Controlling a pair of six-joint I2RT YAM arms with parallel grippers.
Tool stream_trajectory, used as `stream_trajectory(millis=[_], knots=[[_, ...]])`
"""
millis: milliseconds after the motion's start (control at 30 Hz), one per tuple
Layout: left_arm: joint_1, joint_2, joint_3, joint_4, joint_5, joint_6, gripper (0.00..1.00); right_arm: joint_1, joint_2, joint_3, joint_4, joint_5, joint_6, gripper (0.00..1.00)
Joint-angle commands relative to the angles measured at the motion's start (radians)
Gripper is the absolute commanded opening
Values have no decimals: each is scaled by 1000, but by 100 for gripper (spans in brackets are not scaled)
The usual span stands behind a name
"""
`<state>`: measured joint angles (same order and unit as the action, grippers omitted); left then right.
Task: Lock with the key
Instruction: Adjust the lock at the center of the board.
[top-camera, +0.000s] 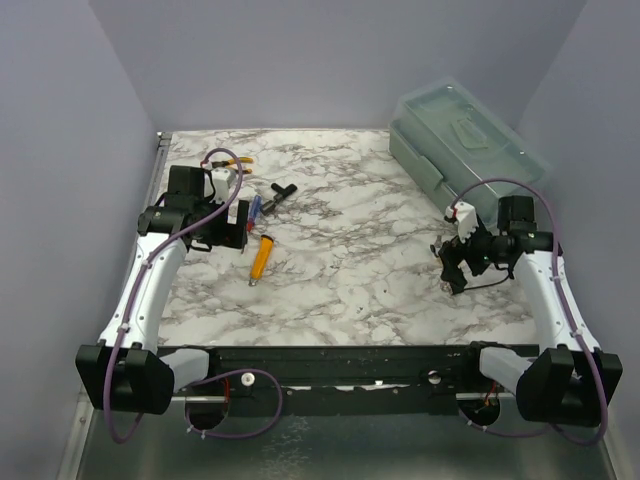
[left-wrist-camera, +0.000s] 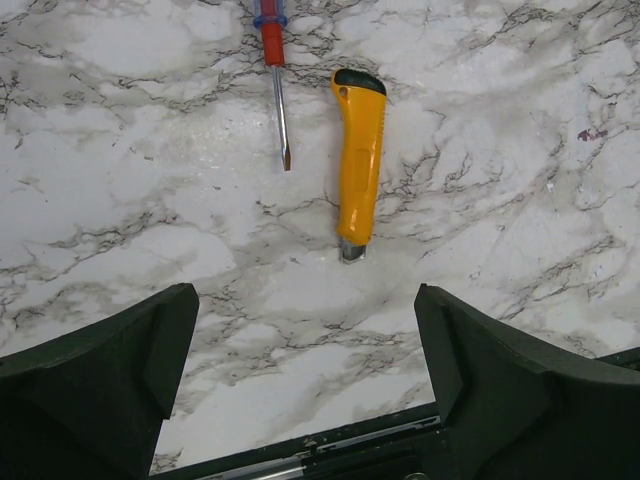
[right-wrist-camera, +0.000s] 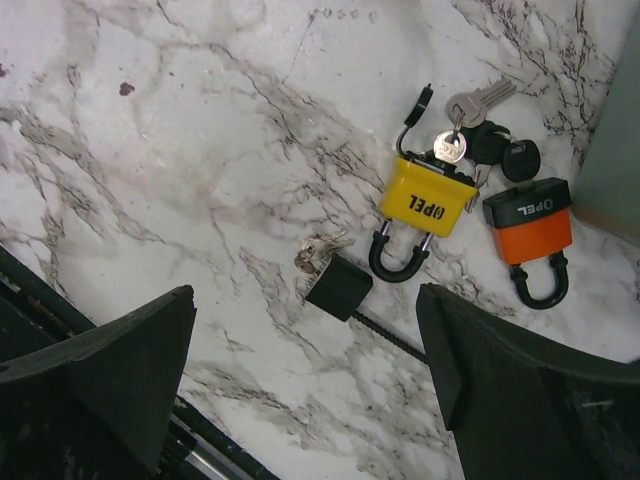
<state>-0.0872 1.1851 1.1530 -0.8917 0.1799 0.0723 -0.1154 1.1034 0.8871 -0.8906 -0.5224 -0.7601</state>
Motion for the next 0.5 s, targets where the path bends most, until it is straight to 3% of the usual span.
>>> stream_trajectory(millis=[0, 467], knots=[[0, 14, 18, 10, 22, 1, 99, -4, 61, 10, -50, 96, -102, 100], [-1, 1, 27, 72, 44, -65, 99, -4, 319, -14, 186, 216, 68, 97]])
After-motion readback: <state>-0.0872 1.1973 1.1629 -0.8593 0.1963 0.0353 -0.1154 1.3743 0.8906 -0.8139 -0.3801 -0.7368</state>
